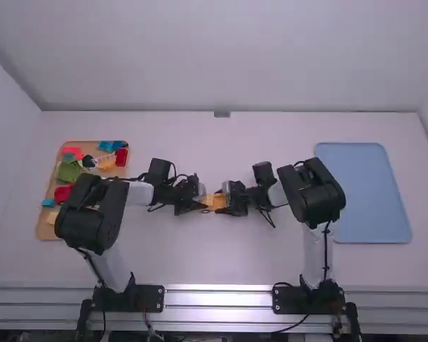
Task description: Assemble lego blocks to make yellow taxi
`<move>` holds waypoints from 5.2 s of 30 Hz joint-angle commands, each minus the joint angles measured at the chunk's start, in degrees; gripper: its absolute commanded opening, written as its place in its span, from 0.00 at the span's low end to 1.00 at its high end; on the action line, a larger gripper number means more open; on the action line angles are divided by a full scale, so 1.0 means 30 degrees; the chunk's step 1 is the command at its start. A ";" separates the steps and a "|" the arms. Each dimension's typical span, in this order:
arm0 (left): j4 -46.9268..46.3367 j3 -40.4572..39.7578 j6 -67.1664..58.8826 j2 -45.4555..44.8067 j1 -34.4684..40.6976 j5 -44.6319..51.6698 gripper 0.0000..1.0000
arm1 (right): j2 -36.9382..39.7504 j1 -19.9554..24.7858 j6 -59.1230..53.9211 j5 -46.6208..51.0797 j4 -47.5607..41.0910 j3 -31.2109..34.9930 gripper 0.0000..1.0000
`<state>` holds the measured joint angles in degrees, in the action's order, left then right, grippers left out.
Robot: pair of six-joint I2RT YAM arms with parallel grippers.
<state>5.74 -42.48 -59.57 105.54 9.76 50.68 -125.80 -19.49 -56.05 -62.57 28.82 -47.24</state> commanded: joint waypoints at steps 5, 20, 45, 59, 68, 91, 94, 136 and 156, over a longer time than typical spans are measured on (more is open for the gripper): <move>-0.0022 0.0000 -0.0080 -0.0058 -0.0007 -0.1260 0.02 | -0.0189 -0.0131 -0.0262 -0.0109 -0.0248 0.0131 0.58; -0.1093 0.0000 -0.0087 -0.0750 -0.0073 -0.1173 0.02 | -0.0189 -0.0131 -0.0262 0.0007 -0.0255 0.0131 0.58; -0.0838 0.0000 -0.0080 -0.0743 0.0168 -0.0692 0.36 | -0.0189 -0.0131 -0.0262 0.0000 -0.0270 0.0131 0.58; -0.0321 -0.0007 -0.0066 -0.0765 0.0248 -0.0437 0.87 | -0.0189 -0.0131 -0.0262 0.0007 -0.0321 0.0131 0.58; -0.0386 0.0000 0.0058 -0.2295 -0.0401 0.0233 0.48 | -0.0189 -0.0131 -0.0262 0.0000 -0.0328 0.0131 0.57; -0.1341 0.0000 0.0080 -0.0736 0.0568 0.0313 0.02 | -0.0189 -0.0131 -0.0262 0.0000 -0.0328 0.0131 0.58; -0.0248 0.0000 0.1450 -0.0131 0.0656 0.0299 0.02 | -0.0189 -0.0131 -0.0262 -0.0007 -0.0328 0.0131 0.58; -0.8131 -0.6652 0.2586 -0.4138 0.0605 -0.4969 0.02 | -0.0189 -0.0131 -0.0262 0.0495 0.0058 0.0109 0.64; -0.8058 -0.8378 1.6677 -0.7737 0.0423 -1.4098 0.99 | 0.5311 0.2710 -0.0189 0.2841 -0.7606 -0.0233 0.99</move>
<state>-18.59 -67.48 -23.42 87.31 11.25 15.88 -115.50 -11.81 -53.60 -57.65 9.06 -47.44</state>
